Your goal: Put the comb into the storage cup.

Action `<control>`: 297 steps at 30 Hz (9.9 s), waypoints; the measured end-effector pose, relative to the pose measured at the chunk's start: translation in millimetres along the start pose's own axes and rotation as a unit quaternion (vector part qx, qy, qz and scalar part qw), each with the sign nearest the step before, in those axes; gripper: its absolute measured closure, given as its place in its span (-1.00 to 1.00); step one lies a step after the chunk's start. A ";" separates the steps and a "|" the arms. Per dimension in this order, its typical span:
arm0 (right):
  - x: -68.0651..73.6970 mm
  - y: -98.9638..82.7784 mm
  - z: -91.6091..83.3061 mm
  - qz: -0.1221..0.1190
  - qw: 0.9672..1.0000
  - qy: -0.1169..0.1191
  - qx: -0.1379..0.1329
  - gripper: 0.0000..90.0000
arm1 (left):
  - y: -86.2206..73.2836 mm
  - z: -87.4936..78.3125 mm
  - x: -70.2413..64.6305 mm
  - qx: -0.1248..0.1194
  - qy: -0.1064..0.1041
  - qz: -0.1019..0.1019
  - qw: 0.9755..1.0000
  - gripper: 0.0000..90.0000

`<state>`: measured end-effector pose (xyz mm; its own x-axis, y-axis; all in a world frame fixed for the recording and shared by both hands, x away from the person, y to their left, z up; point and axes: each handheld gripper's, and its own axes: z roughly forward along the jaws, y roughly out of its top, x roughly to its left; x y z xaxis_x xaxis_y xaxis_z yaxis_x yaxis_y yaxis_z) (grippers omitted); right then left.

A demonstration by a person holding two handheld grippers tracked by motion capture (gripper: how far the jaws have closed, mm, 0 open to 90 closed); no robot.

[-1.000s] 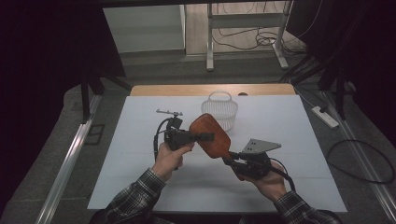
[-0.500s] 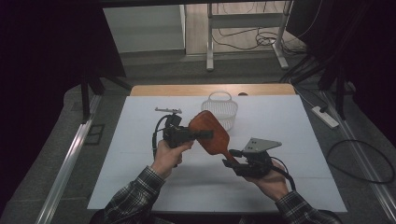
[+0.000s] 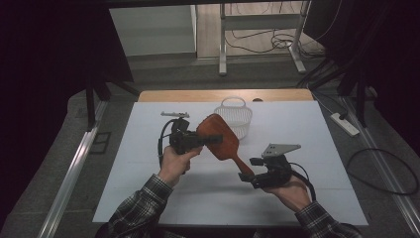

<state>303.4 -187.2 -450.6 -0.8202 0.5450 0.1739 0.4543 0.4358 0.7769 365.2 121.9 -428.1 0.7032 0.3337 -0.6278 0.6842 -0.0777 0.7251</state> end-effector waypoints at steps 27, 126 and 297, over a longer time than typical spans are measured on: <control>-14.0 -11.4 -21.4 0.012 0.999 -0.034 0.005 -1.00 | 16.4 -10.9 1.3 -0.005 0.034 0.025 0.999 0.13; -25.5 -83.3 -110.2 0.099 0.978 -0.177 0.054 -1.00 | 107.4 -18.5 37.0 -0.097 0.151 0.005 0.984 0.13; -25.1 -83.2 -107.2 0.094 0.977 -0.179 0.071 -1.00 | 49.5 34.5 74.2 -0.007 0.284 0.051 0.957 -0.98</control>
<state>249.0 -314.0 -454.8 -0.5552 0.8293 0.0634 0.6495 0.3847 0.6559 458.0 110.4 -448.6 0.5455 0.7822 -0.3009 0.6122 -0.1267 0.7805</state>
